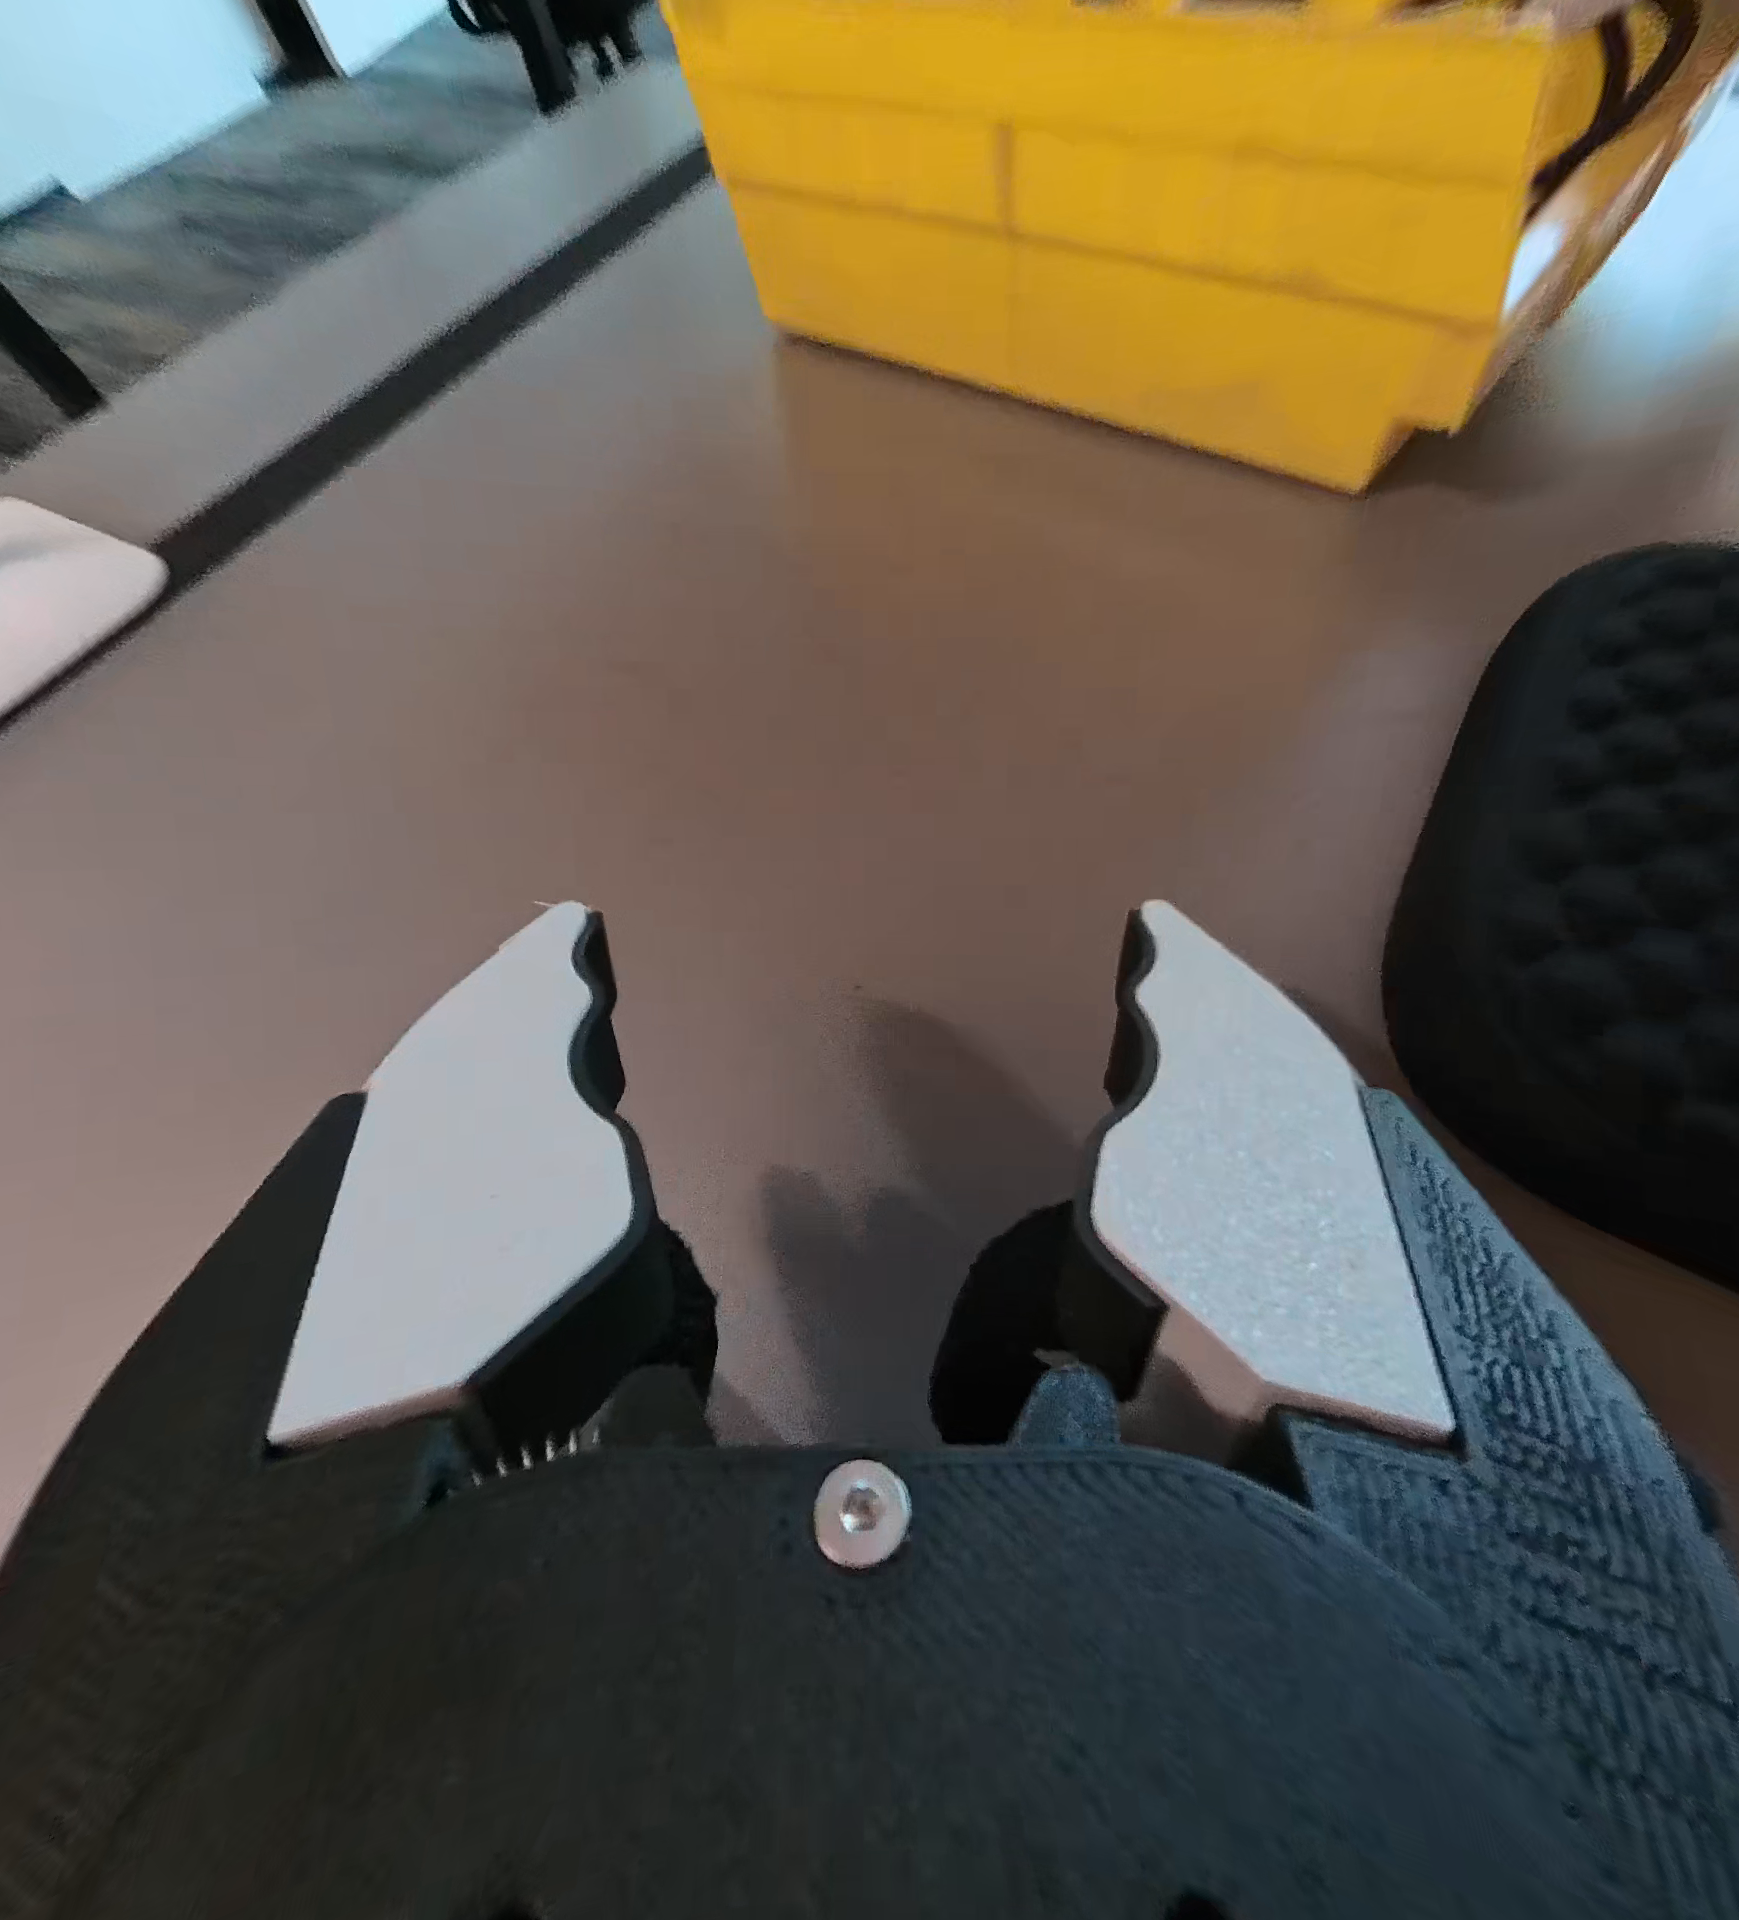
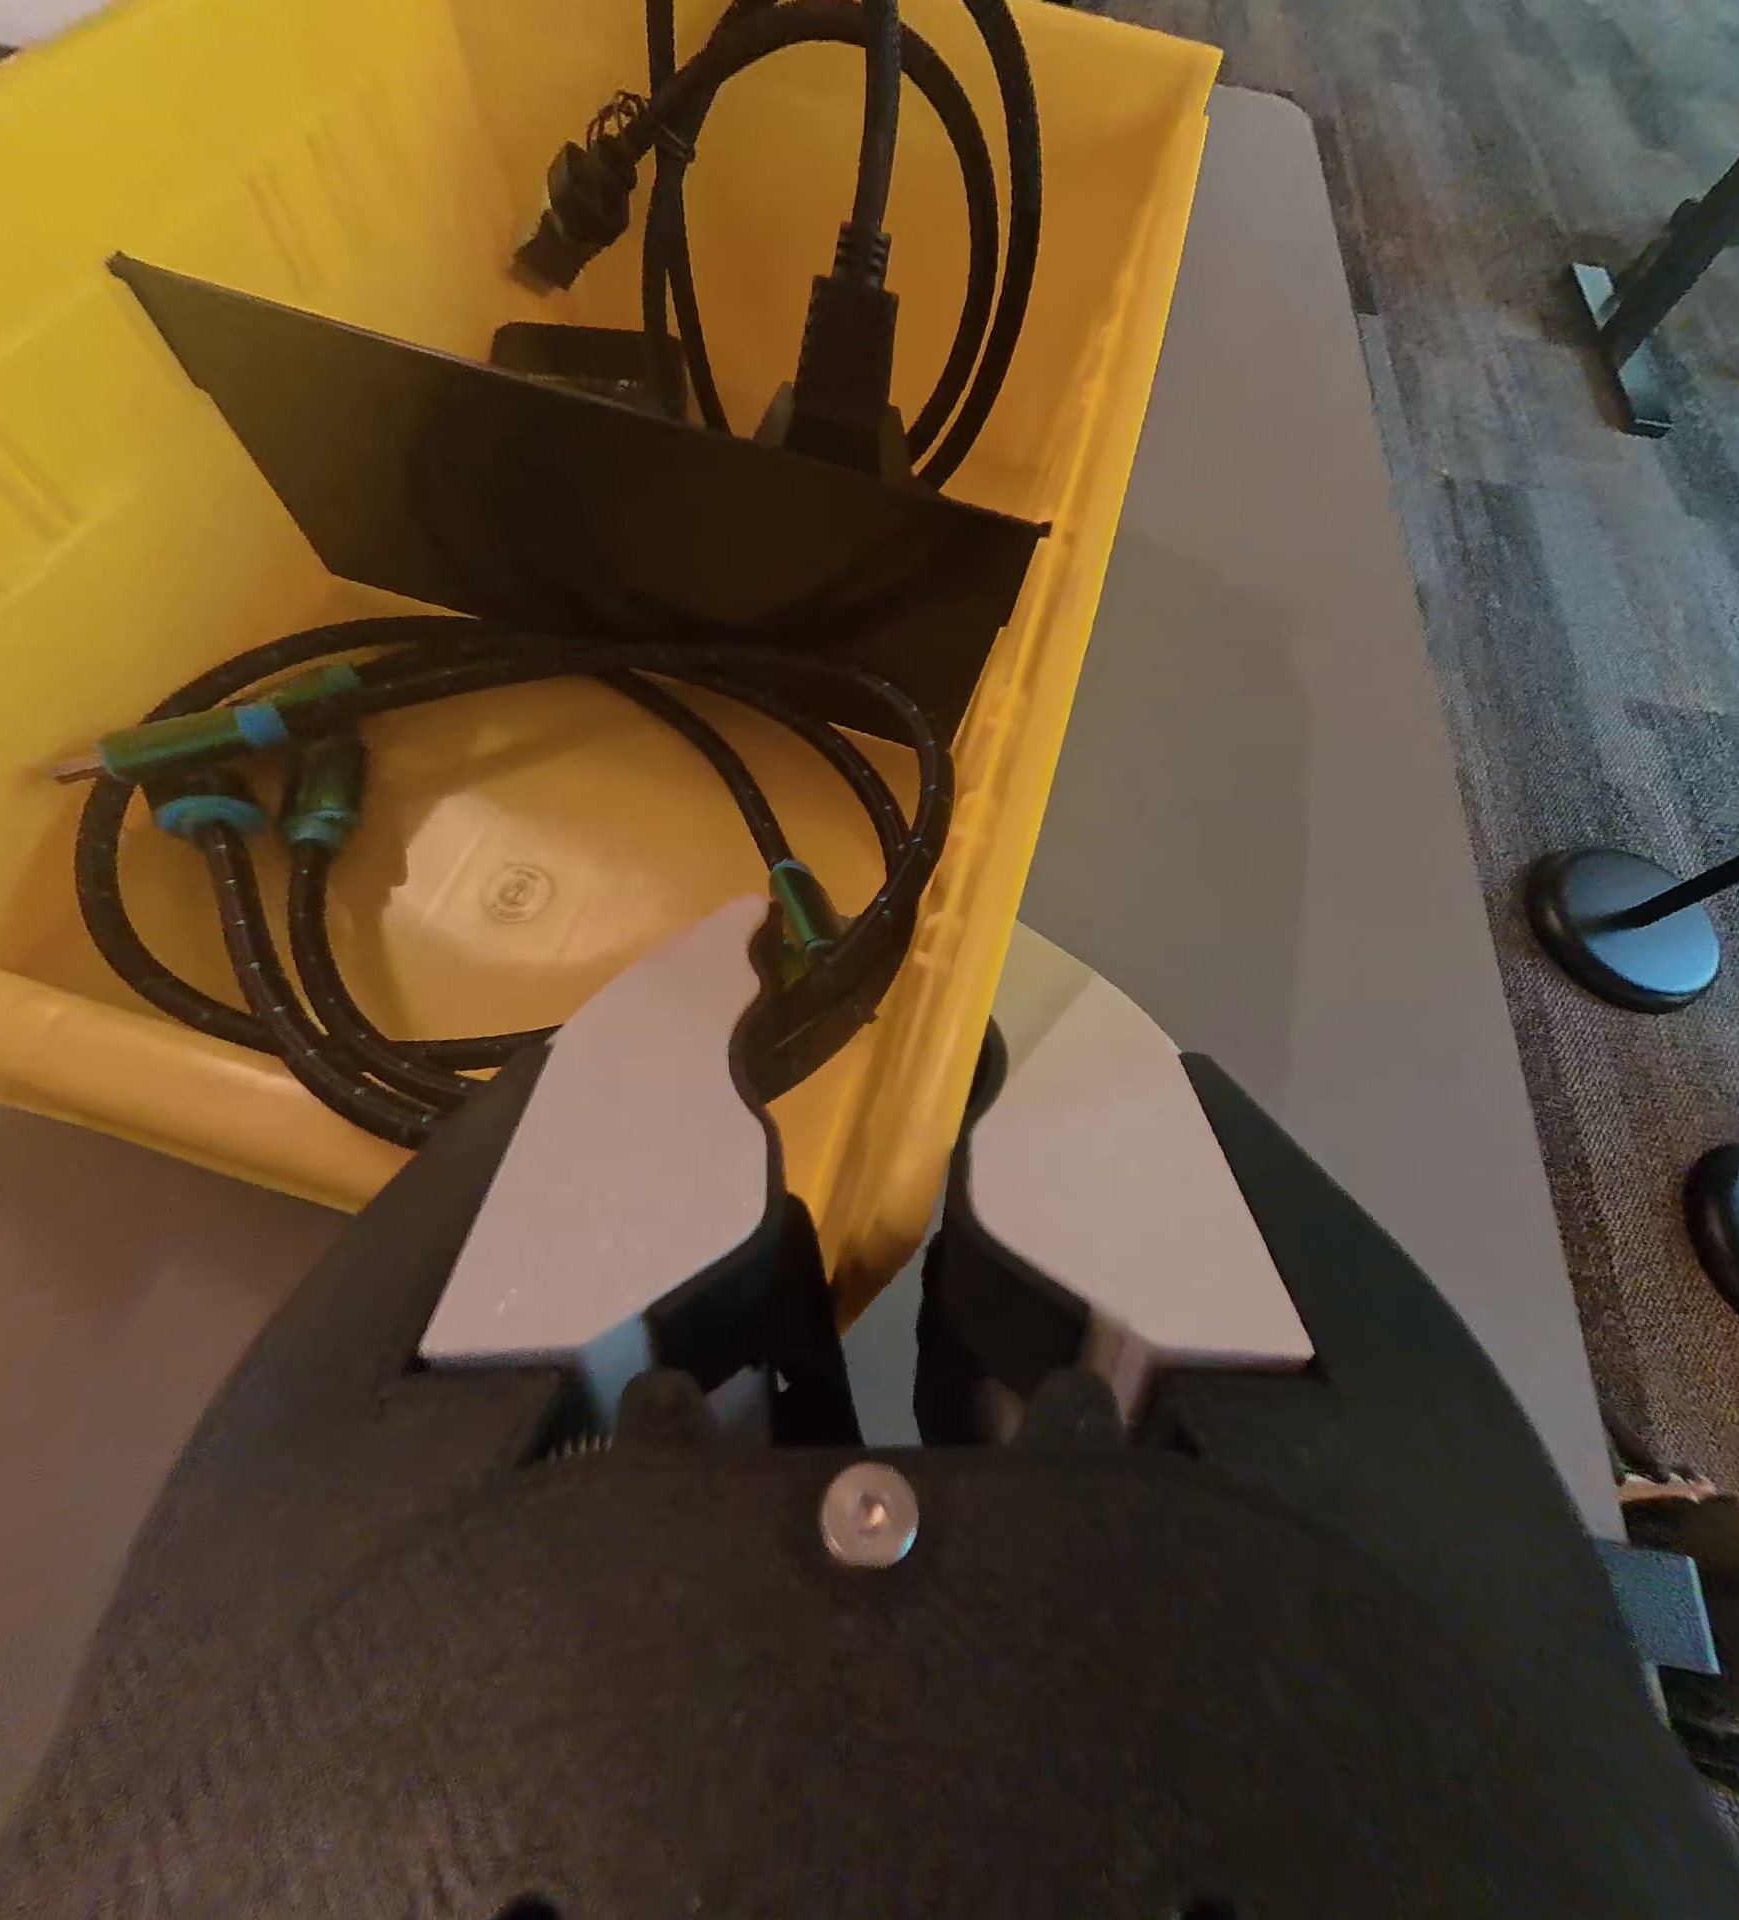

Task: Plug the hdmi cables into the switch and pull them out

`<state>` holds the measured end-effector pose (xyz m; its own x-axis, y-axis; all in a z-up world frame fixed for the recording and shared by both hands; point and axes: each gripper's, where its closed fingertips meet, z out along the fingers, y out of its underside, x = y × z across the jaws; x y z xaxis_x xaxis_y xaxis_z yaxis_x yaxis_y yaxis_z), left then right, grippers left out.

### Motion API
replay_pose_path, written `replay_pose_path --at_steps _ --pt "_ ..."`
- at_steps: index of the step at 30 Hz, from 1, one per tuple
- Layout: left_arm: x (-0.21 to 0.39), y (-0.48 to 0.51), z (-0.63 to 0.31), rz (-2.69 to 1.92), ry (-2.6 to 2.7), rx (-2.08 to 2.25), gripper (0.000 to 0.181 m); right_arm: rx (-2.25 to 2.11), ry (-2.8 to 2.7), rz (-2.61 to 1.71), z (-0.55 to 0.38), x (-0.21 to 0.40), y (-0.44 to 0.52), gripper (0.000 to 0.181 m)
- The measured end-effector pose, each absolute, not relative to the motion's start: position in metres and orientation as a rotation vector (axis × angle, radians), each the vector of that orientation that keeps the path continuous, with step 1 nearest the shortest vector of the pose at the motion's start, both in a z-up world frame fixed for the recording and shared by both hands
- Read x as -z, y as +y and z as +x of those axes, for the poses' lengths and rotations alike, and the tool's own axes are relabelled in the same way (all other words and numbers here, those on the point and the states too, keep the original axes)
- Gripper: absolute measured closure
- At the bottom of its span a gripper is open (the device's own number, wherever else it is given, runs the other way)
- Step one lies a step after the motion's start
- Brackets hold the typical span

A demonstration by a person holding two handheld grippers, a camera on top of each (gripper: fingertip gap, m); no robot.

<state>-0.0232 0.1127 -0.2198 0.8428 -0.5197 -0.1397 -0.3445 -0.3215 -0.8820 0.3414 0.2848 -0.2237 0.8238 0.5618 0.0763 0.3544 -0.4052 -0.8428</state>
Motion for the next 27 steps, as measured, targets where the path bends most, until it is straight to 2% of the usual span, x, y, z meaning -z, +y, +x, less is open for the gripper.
replay_pose_path --at_steps 5,10,14,18,21,27 --pt "0.173 0.085 -0.043 -1.706 0.505 0.110 0.091 -0.264 -0.725 -2.025 0.314 0.224 0.286 0.152" --pt "0.143 0.044 -0.067 -1.582 0.337 0.202 0.096 -0.283 -0.777 -1.982 0.266 0.223 0.279 0.151" --pt "0.136 0.009 -0.100 -1.496 0.251 0.149 0.111 -0.278 -0.853 -1.954 0.221 0.224 0.268 0.150" --pt "0.144 -0.018 -0.115 -1.418 0.213 0.150 0.118 -0.266 -0.953 -1.933 0.168 0.225 0.254 0.148" --pt "0.124 -0.038 -0.127 -1.233 0.138 0.163 0.134 -0.282 -1.028 -1.895 0.120 0.225 0.238 0.147" --pt "0.113 -0.054 -0.143 -1.097 0.045 0.295 0.138 -0.383 -1.083 -1.802 0.021 0.223 0.200 0.147"
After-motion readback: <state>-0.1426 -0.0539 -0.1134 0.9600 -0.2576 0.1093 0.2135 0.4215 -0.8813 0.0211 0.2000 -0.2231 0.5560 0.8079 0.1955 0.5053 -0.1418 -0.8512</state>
